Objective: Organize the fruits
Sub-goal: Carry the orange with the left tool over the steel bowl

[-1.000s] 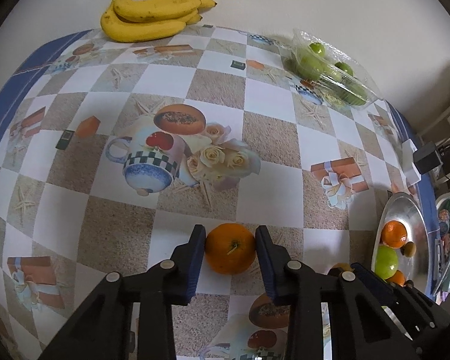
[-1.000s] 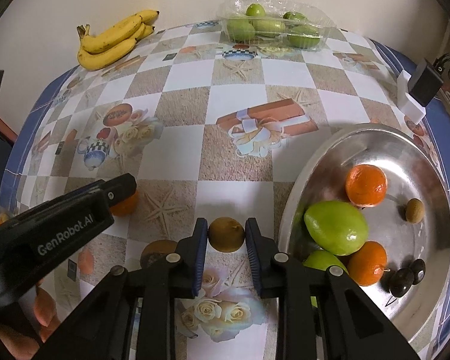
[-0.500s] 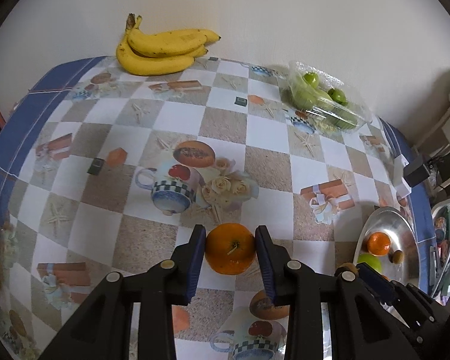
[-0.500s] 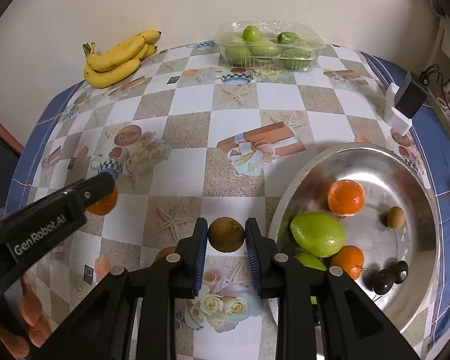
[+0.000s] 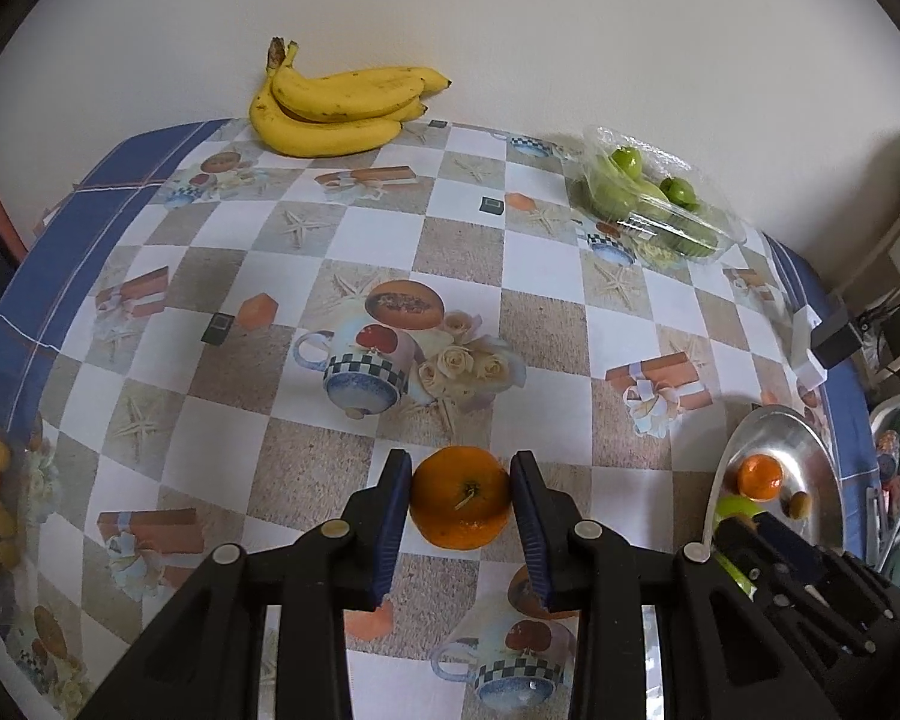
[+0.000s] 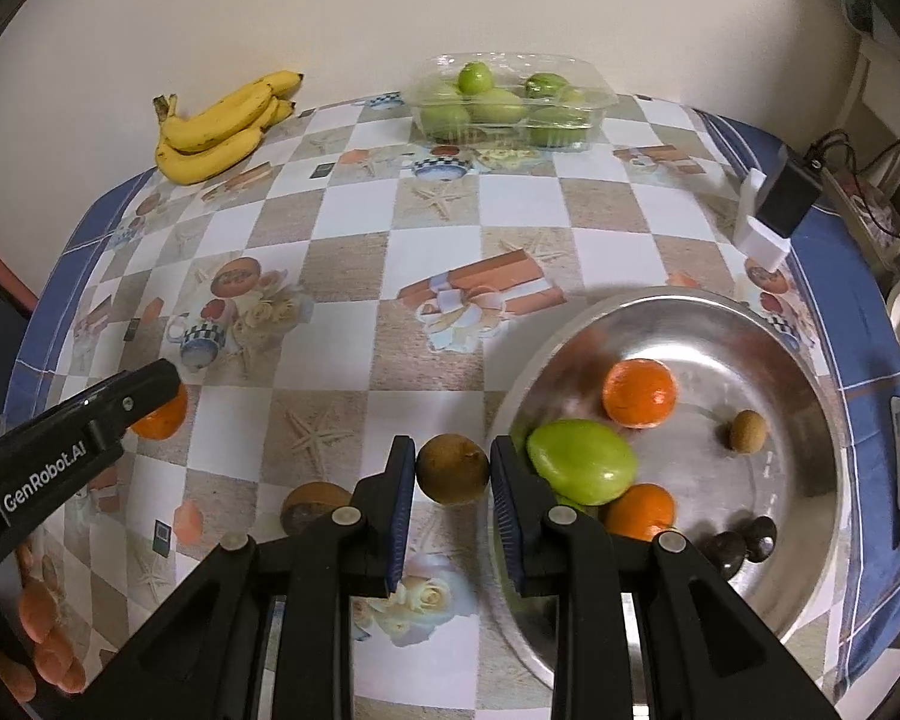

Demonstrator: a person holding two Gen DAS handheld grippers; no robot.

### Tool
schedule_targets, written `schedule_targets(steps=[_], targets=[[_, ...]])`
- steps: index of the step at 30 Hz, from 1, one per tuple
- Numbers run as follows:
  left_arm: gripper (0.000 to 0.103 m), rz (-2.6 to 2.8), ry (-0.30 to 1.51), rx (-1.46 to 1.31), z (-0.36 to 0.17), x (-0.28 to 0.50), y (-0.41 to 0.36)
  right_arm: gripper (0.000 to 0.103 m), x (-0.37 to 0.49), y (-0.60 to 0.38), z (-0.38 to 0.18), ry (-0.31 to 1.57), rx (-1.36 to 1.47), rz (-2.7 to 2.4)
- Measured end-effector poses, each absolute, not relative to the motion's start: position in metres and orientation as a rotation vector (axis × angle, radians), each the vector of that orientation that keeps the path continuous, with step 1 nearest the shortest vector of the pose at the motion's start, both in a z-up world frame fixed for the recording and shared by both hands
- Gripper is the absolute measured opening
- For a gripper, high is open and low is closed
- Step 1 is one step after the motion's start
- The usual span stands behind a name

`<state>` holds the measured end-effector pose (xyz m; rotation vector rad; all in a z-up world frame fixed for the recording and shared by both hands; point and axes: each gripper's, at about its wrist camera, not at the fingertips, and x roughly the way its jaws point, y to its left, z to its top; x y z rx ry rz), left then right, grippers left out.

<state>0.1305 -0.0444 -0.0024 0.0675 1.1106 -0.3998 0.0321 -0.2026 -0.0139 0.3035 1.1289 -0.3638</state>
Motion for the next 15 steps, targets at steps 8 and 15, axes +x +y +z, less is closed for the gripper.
schedule_targets(steps=[8,15], targets=[[0.036,-0.41,1.098,0.103,0.002,0.122,-0.058,0.027,0.019,-0.229,-0.014,1.134,0.332,-0.428],[0.036,-0.447,1.095,0.134,0.004,0.11,-0.079,0.027,0.004,-0.254,-0.017,1.14,0.371,-0.484]])
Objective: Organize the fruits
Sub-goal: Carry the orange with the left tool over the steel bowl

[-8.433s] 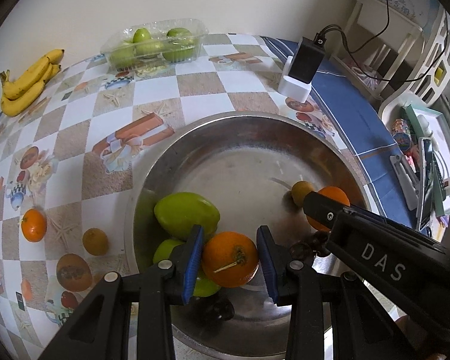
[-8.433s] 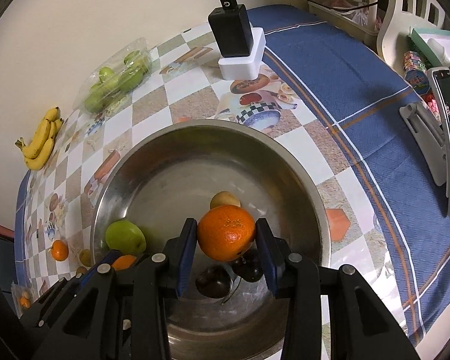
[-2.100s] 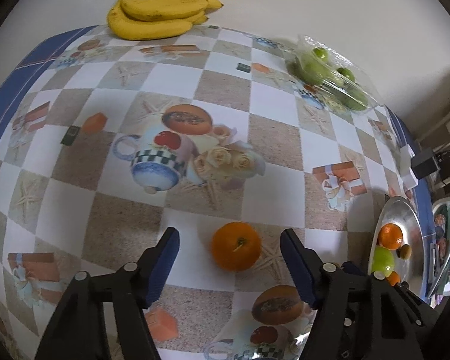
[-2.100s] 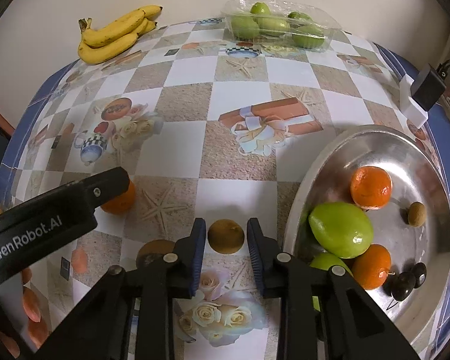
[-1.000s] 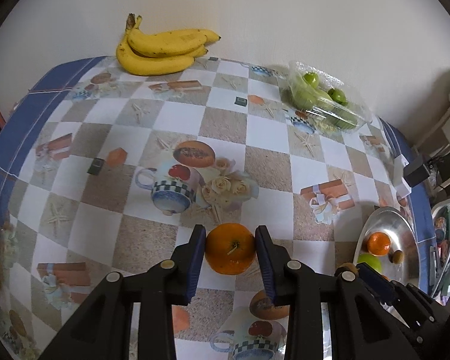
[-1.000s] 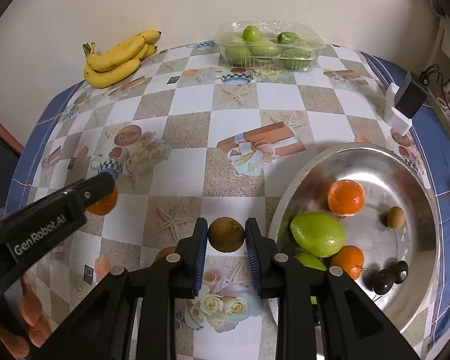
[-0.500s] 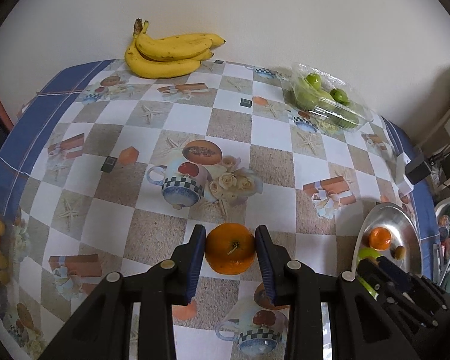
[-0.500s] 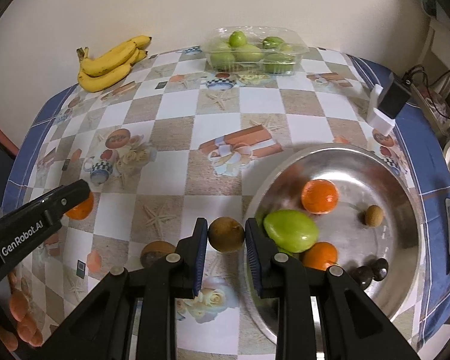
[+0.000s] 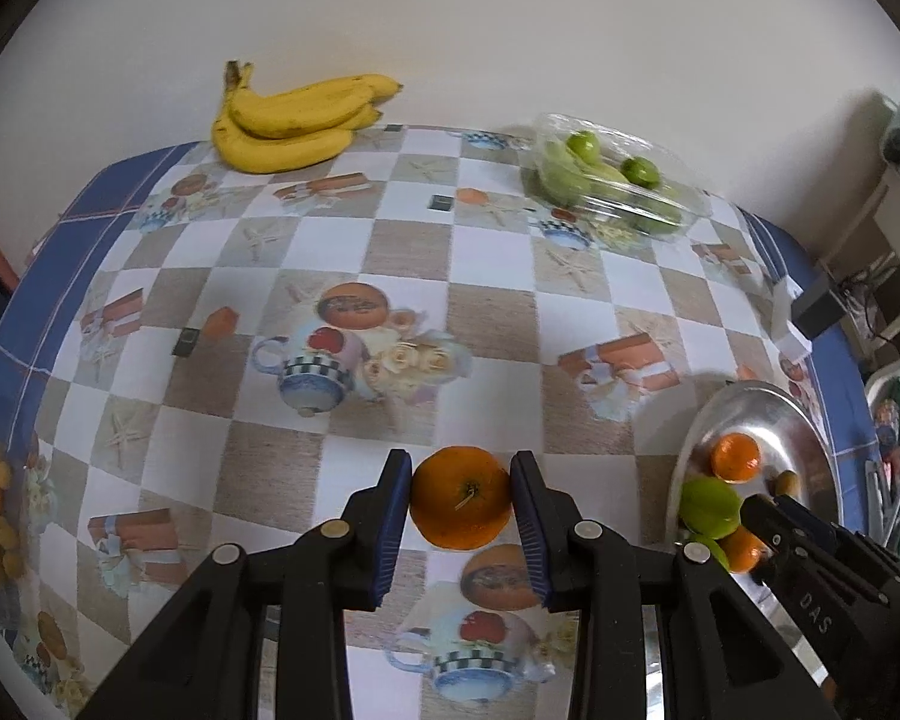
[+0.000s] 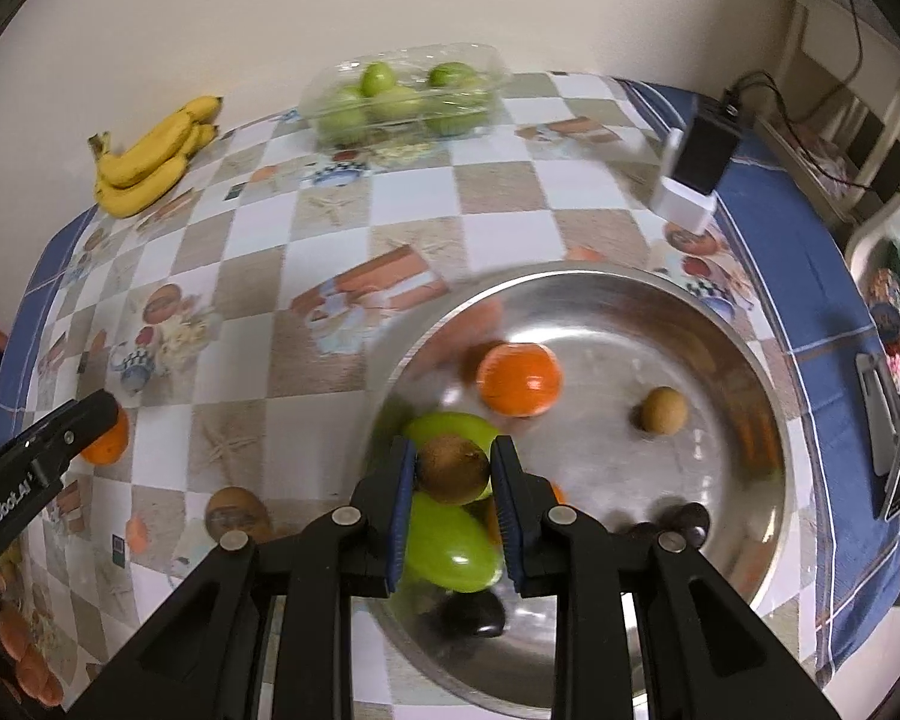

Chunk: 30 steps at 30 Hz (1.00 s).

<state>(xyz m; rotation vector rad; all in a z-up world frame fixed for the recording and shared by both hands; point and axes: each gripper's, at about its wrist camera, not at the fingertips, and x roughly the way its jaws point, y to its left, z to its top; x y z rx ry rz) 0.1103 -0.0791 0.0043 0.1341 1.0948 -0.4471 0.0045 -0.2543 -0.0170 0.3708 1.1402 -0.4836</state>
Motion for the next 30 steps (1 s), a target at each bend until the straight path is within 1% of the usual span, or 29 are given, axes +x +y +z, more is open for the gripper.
schedule_targets(steps=[12,21,30], targets=[[0.036,-0.59,1.098,0.226,0.003,0.069,-0.148,0.027,-0.026,-0.297,-0.026,1.164,0.435,-0.592],[0.037,-0.674,1.096,0.319,-0.007,0.037,-0.195,0.027,-0.048,-0.323,-0.025,1.143,0.458,-0.639],[0.037,-0.728,1.079,0.35,-0.008,0.023,-0.216,0.027,-0.059,-0.335,-0.029,1.137,0.507,-0.645]])
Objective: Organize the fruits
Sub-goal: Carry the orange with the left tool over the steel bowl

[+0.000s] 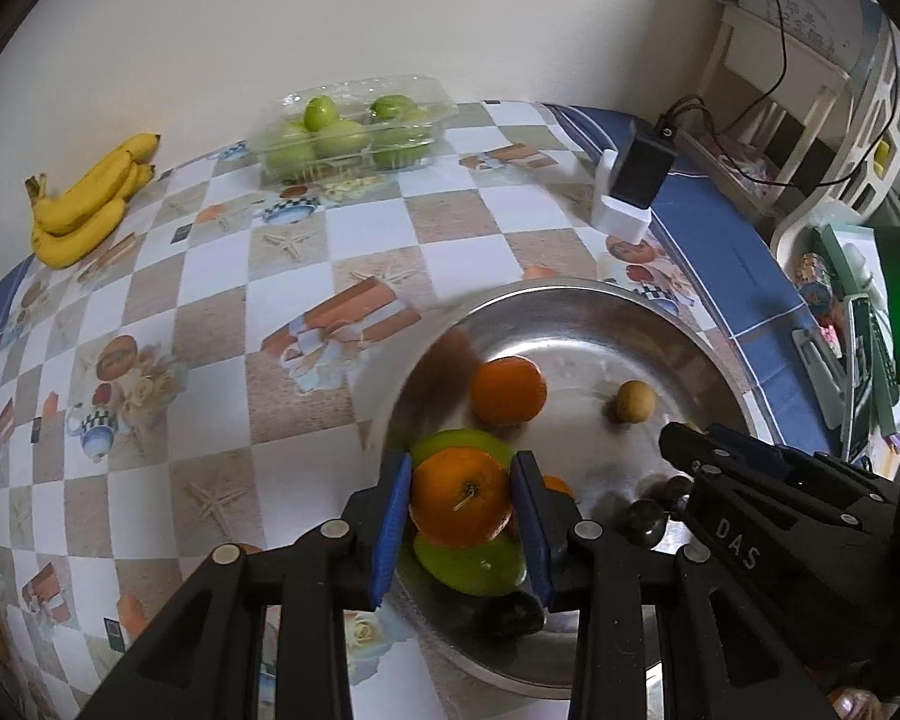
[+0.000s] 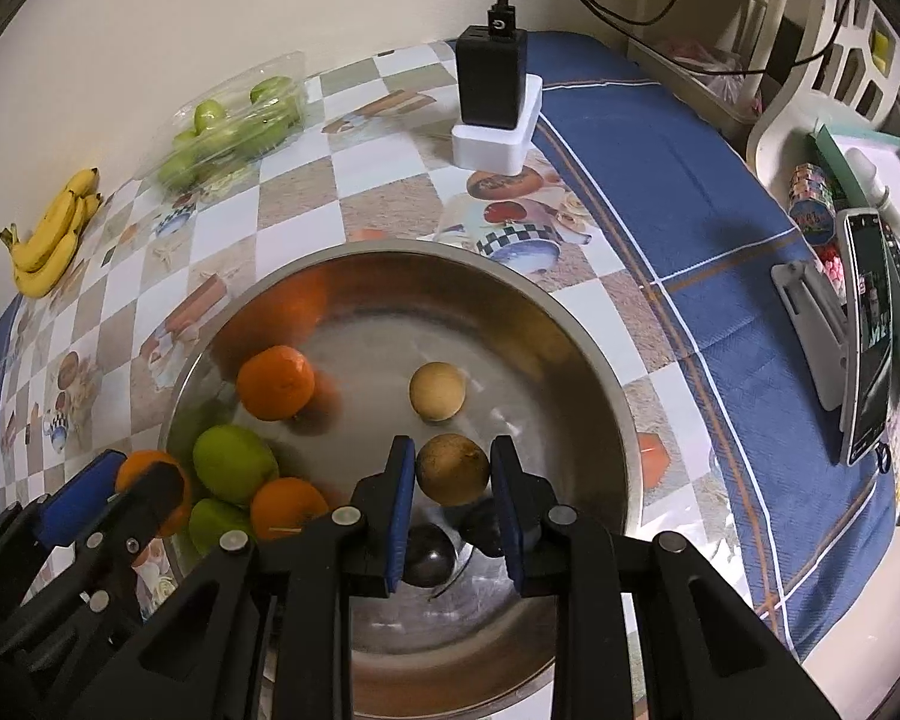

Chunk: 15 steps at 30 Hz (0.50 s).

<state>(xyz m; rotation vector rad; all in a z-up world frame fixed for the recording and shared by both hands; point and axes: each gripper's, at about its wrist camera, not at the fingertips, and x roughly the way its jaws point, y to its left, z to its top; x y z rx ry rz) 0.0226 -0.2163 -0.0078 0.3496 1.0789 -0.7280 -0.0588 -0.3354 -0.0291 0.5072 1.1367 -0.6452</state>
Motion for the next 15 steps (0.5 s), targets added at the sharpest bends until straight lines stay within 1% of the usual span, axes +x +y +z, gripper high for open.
schedule_targets(steps=[15], targets=[[0.037,-0.74,1.107,0.325,-0.021,0.025,-0.221,0.027,-0.054,-0.335,-0.054,1.184,0.535,-0.622]])
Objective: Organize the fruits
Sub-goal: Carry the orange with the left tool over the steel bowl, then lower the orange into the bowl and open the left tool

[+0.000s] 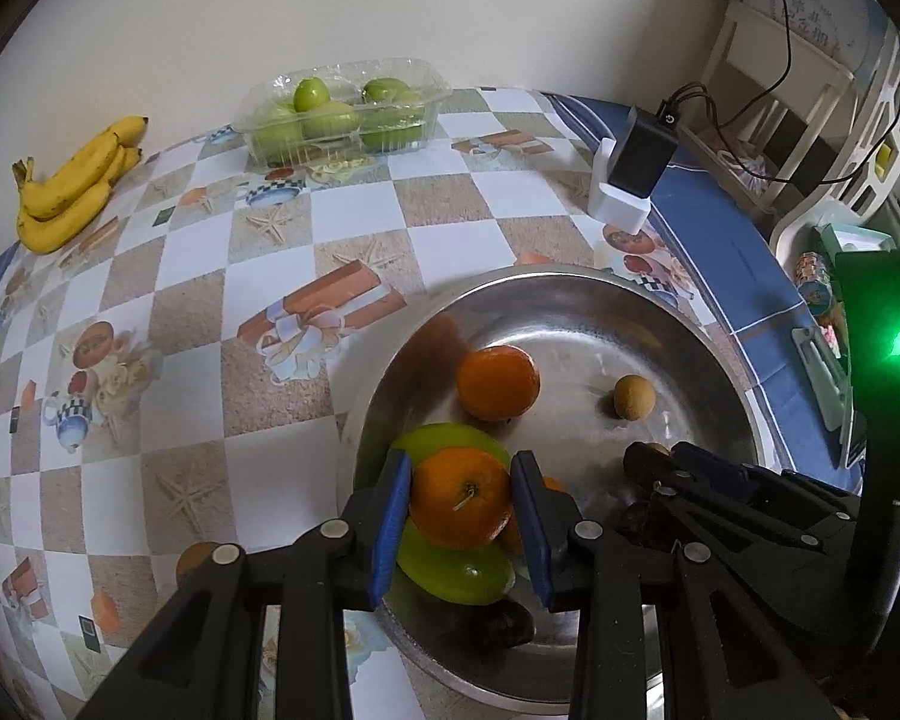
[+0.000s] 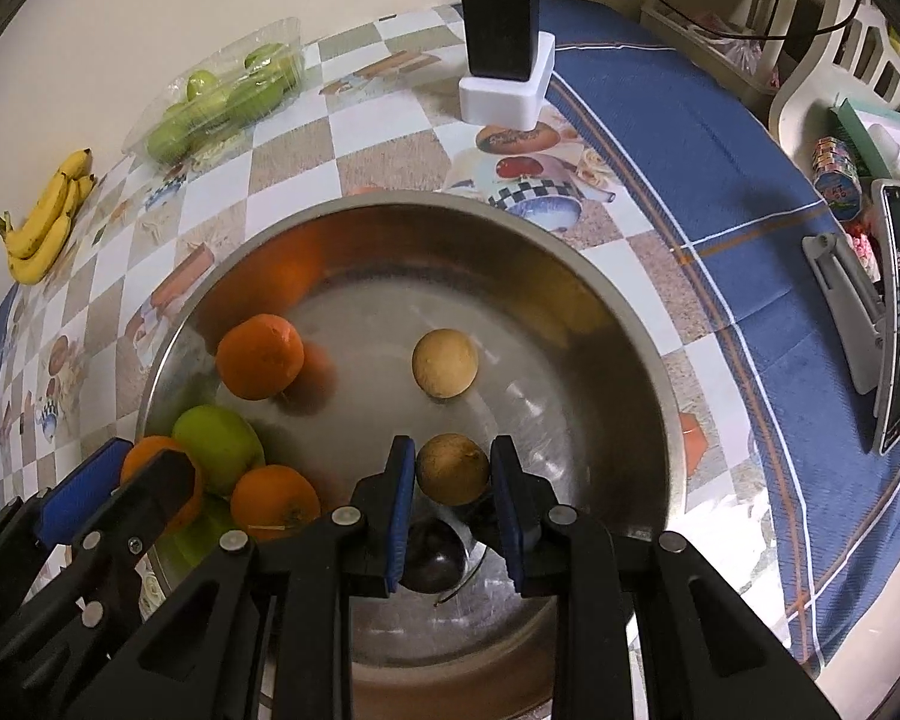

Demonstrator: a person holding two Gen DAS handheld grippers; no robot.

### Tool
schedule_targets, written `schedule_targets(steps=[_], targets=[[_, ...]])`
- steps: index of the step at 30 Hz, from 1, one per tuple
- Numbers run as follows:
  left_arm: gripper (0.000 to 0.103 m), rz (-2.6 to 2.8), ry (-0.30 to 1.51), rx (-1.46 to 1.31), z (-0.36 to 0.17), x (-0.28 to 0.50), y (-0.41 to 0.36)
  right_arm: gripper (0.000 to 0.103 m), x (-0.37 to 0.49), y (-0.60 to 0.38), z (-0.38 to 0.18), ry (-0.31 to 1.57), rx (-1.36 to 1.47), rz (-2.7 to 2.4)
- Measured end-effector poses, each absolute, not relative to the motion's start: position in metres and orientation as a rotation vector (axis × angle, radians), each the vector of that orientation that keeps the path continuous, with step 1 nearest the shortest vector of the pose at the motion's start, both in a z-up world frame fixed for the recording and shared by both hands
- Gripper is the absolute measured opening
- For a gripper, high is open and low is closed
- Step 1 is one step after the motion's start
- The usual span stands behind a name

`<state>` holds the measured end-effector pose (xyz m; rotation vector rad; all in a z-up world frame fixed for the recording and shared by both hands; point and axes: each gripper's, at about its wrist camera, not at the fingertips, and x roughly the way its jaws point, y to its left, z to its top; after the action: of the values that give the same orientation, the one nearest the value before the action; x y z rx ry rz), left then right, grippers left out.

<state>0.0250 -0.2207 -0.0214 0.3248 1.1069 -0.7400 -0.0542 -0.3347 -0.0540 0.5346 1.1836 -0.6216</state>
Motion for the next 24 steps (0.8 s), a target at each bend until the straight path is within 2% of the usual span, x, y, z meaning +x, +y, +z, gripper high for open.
schedule_targets(steps=[18,20,24], targets=[[0.04,-0.747,1.129,0.296,-0.021,0.03,-0.218,0.028,-0.053,-0.334,-0.056,1.189,0.545,-0.623],[0.048,-0.748,1.125,0.29,-0.018,0.03,-0.217,0.028,-0.054,-0.334,-0.052,1.183,0.546,-0.628],[0.049,-0.75,1.109,0.283,-0.01,0.031,-0.213,0.028,-0.055,-0.334,-0.041,1.156,0.543,-0.632]])
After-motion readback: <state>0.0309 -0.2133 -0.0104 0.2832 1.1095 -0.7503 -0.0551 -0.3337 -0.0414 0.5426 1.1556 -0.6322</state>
